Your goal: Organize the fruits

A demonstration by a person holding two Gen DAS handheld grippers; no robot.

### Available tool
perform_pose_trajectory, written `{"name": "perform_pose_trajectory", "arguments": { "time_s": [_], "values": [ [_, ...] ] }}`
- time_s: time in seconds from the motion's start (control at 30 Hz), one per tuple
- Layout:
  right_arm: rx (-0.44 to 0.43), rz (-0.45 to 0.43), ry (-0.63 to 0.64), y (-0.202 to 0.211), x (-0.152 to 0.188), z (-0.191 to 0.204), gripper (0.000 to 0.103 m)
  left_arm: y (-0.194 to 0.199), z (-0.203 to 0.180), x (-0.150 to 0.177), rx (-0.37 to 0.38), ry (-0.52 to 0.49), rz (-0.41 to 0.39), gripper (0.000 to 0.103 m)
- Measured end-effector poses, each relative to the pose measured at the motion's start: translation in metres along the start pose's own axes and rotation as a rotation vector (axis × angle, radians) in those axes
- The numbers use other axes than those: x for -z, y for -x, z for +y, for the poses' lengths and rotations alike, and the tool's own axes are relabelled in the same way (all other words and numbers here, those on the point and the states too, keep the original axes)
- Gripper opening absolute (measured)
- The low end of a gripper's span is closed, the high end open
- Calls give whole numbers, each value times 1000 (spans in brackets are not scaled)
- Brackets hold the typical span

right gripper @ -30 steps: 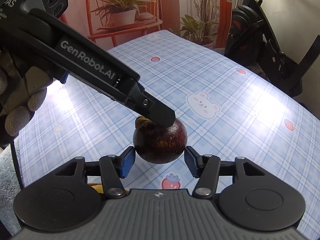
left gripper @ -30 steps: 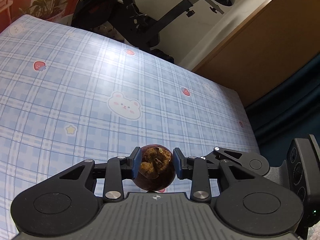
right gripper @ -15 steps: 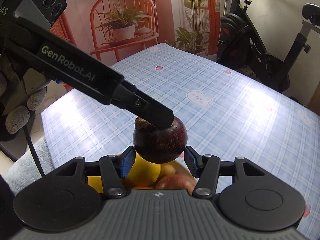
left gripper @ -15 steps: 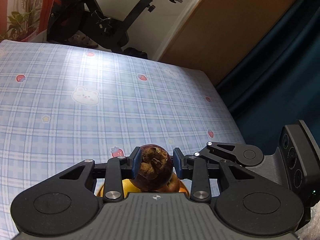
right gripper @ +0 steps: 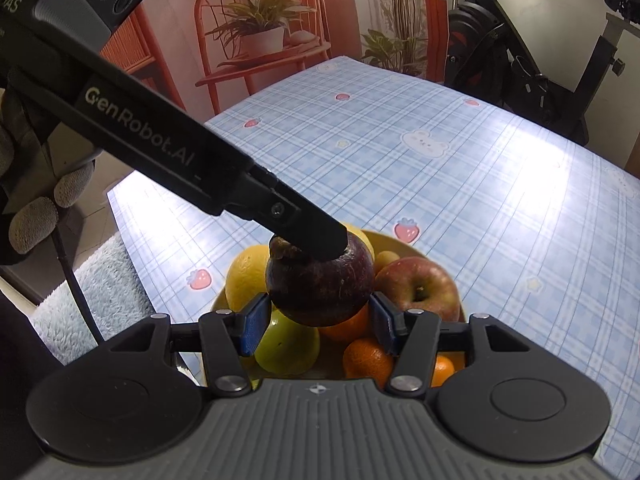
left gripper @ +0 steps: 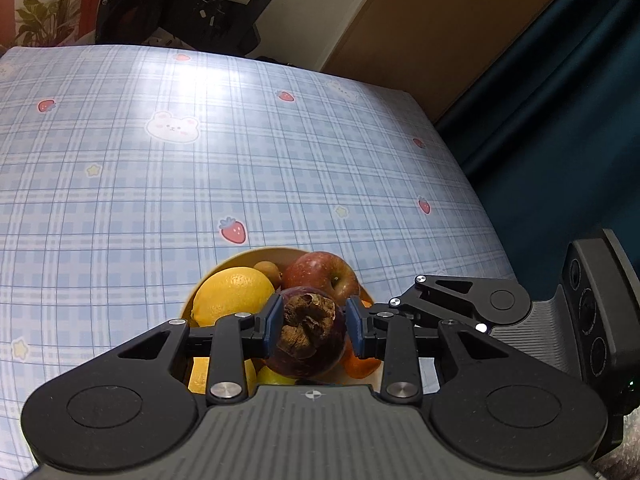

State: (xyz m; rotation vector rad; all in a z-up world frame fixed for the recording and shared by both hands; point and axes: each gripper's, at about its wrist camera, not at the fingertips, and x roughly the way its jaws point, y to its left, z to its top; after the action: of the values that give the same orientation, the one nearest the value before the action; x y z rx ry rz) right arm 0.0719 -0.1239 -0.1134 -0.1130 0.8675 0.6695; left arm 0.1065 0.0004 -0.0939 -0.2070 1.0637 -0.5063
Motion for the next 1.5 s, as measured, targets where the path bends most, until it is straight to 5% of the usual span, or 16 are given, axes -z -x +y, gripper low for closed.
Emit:
{"name": "perform_pose_trajectory", "arguments": {
  "time_s": [0.47, 0.67, 0.77, 0.83, 1.1, 1.3, 1.5],
  "values": [
    [17, 0, -77, 3, 15, -9, 57, 11, 4, 3, -31, 9, -98, 41],
    [30, -49, -130, 22, 23, -18, 58, 39, -12, 13, -141, -44, -234, 69],
    [54, -68, -165, 33, 27, -25, 65, 53, -19, 21, -167, -50, -289, 73],
    [84, -97, -186, 43, 29, -27, 78, 60, -22, 25, -200, -51, -319, 76],
    [236, -263, -262, 98, 35, -25, 103, 83, -50, 41, -420, -123, -436, 86],
    [332, -339, -285, 130, 31, -14, 103, 107, -65, 47, -409, -118, -477, 86],
    [368, -393, -334, 153, 27, -10, 103, 106, -76, 53, -474, -147, -516, 86]
  ]
}}
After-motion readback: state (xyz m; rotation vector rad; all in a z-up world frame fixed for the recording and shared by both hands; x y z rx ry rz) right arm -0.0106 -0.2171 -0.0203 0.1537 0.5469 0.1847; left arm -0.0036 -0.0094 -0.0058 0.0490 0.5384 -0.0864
